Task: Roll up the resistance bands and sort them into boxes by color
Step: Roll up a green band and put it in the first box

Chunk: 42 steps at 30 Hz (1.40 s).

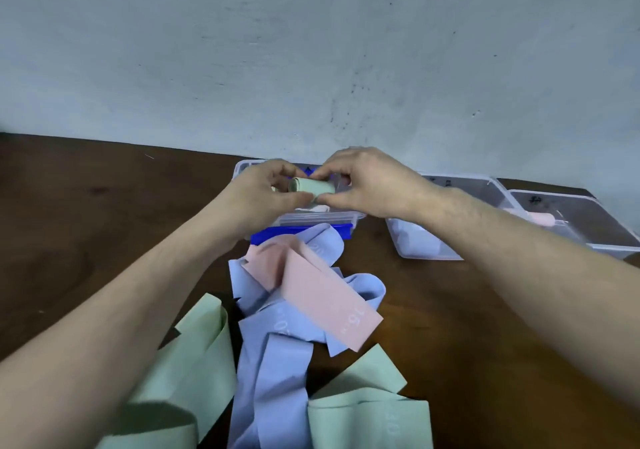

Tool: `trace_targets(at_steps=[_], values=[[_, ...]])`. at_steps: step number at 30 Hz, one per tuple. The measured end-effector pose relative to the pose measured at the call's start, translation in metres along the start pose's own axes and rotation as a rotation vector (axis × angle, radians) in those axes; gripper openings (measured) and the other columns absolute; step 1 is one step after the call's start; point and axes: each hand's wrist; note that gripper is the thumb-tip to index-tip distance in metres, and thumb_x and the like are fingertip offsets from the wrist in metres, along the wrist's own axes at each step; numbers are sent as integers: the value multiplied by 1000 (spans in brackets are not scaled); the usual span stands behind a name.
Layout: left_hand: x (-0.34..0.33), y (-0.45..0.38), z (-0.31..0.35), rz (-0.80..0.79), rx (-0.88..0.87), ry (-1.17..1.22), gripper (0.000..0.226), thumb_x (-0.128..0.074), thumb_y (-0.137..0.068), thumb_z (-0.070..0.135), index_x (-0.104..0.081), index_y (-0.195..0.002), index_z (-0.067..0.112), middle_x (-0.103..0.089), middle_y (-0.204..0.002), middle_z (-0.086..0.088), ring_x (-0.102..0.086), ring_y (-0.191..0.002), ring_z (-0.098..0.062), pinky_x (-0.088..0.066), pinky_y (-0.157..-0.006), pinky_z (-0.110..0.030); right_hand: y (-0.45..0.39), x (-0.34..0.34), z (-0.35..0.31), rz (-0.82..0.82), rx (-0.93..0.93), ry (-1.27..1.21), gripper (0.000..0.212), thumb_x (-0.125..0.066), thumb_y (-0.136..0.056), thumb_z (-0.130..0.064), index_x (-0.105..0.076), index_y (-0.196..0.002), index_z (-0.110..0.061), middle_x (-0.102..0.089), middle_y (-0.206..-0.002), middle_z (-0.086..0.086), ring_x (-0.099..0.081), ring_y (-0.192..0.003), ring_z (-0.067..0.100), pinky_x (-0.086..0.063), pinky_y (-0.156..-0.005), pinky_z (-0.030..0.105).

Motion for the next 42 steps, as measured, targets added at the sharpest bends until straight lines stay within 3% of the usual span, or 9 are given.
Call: trace_targets(at_steps=[4, 7, 9, 12, 16, 22, 32, 38, 42], values=[[18, -22, -15, 17, -5, -130, 21, -59, -96, 37, -60, -115, 28, -67, -102, 10, -54, -67, -4, -40, -60, -23, -34, -1, 4, -57, -35, 69, 30, -74, -83, -33, -73, -111, -25, -64, -100, -13, -55, -95, 7, -44, -86, 23], [30, -35, -22, 42, -38, -366, 17, -47, -100, 30, -60, -110, 35, -65, -101, 9, -57, -70, -10, -46, -65, -29, -49, -11, 12, -125, -122, 134, 28, -73, -79, -36, -72, -106, -29, -69, -102, -10, -60, -97, 14, -50, -87, 35], [35, -41, -24, 22, -73, -579, 25, -44, -99, 24, -63, -109, 36, -62, -101, 10, -55, -76, -13, -41, -69, -29, -57, -22, 12, -192, -155, 145, 28, -73, -78, -38, -71, -105, -30, -70, -102, -9, -61, -95, 16, -52, -85, 37], [36, -51, -26, 0, -142, -818, 30, -44, -99, 22, -64, -117, 35, -60, -123, 10, -55, -98, -16, -36, -76, -27, -65, -35, 15, -244, -172, 193, 35, -71, -79, -39, -70, -113, -29, -70, -108, -8, -61, -98, 17, -52, -83, 34], [32, -64, -31, -69, -169, -1033, 34, -46, -98, 23, -60, -127, 35, -57, -133, 8, -55, -115, -19, -42, -82, -30, -73, -47, 22, -228, -186, 246, 36, -70, -80, -44, -68, -113, -30, -68, -108, -6, -58, -104, 19, -50, -83, 33], [26, -70, -36, -139, -143, -1291, 34, -50, -94, 18, -64, -122, 31, -65, -113, 1, -63, -98, -22, -48, -70, -33, -84, -65, 22, -131, -99, 396, 34, -65, -85, -41, -67, -114, -24, -67, -110, 0, -55, -109, 23, -48, -89, 36], [21, -71, -40, -128, -175, -1369, 29, -57, -94, 28, -62, -122, 32, -65, -110, 3, -62, -90, -17, -44, -65, -29, -84, -76, 22, -13, 7, 584, 30, -59, -90, -36, -64, -114, -20, -63, -112, 1, -55, -107, 25, -43, -80, 35], [19, -71, -43, -125, -176, -1391, 29, -54, -94, 27, -62, -121, 32, -63, -115, 4, -61, -88, -17, -44, -64, -30, -83, -72, 15, -103, -130, 536, 30, -53, -93, -42, -54, -119, -28, -67, -100, 2, -56, -80, 28, -49, -72, 35], [19, -69, -43, -117, -192, -1398, 29, -54, -94, 27, -62, -121, 32, -62, -115, 4, -60, -85, -17, -44, -63, -30, -82, -70, 11, -128, -159, 465, 39, -55, -93, -48, -53, -126, -28, -66, -106, 4, -59, -91, 29, -41, -70, 33]])
Point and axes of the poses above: each hand's wrist, its own y-axis away from the middle knuckle, its own x-axis out of the back of the hand, z = x × y
